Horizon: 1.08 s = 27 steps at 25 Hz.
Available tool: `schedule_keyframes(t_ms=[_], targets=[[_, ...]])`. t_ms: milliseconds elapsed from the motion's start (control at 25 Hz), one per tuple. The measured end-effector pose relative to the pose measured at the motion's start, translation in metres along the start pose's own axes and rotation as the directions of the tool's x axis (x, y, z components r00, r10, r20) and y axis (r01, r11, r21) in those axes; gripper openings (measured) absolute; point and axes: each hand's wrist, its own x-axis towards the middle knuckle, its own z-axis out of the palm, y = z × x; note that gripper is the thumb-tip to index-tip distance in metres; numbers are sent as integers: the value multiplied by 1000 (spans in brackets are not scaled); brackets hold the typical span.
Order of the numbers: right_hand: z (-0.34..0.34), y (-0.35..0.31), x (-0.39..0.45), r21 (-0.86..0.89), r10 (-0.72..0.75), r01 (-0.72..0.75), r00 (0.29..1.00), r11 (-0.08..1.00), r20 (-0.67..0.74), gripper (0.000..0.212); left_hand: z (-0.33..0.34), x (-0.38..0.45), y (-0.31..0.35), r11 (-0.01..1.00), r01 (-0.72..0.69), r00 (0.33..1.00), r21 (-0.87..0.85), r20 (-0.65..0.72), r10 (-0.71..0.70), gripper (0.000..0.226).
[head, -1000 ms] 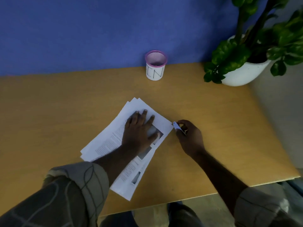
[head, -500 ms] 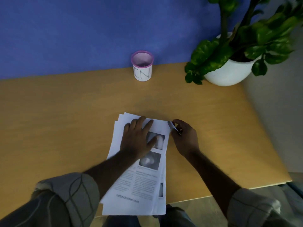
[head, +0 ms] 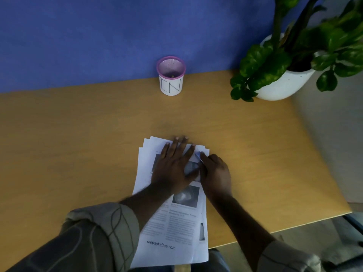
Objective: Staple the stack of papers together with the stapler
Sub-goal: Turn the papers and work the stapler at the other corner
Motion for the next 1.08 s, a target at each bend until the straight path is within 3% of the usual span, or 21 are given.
schedule_keyframes(t_ms=[600, 840, 1080], targets=[[12, -9, 2, -65, -2, -2, 998, 998, -62, 39, 7, -2, -2, 1000, -28, 997, 10, -75, 29, 73], [17, -14, 1, -13, 80, -82, 993, 997, -87, 39, 5, -2, -2, 1000, -17, 996, -7, -89, 17, 71], [10, -16, 9, 108, 220, -207, 967, 972, -130, 22, 5, -1, -2, 1000, -20, 996, -19, -90, 18, 75]])
